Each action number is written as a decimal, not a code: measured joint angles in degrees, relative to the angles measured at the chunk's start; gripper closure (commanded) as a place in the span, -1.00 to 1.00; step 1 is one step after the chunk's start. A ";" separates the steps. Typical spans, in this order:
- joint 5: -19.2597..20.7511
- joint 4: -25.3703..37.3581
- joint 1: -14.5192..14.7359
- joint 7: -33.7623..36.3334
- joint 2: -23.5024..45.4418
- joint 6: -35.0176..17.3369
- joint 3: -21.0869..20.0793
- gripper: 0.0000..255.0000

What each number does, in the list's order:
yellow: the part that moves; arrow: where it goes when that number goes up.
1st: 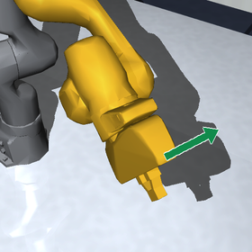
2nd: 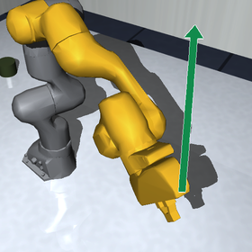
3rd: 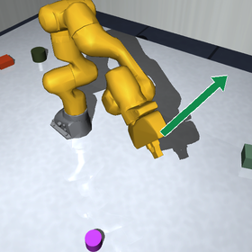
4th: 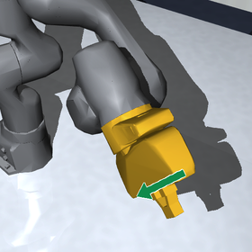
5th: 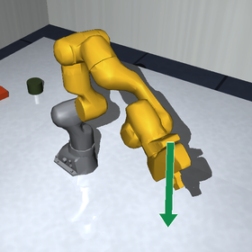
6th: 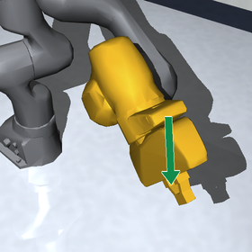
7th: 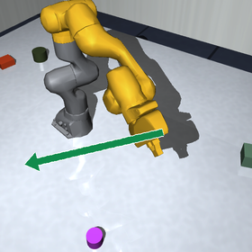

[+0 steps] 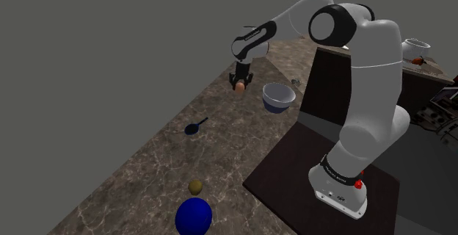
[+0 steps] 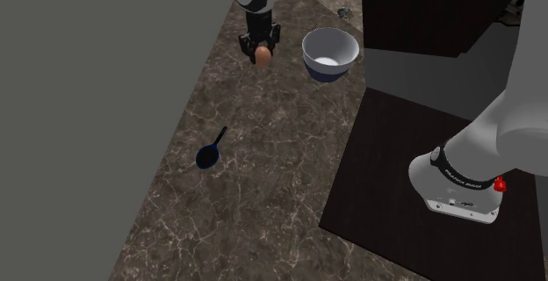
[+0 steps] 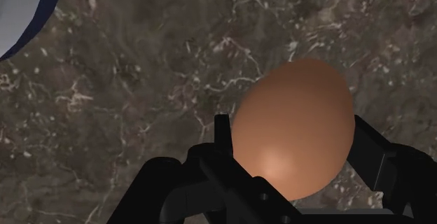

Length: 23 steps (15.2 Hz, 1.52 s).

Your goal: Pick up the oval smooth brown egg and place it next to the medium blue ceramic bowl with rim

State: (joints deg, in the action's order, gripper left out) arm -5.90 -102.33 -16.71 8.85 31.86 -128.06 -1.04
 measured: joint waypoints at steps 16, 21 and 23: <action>-0.28 0.49 -0.01 -0.57 6.20 -5.72 -0.15 1.00; -0.28 0.49 -0.01 -0.56 6.20 -5.74 -0.15 -1.00; -0.28 0.49 -0.01 -0.56 6.20 -5.74 -0.15 -1.00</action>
State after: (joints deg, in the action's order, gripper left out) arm -6.18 -101.84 -16.72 8.28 38.06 -133.80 -1.20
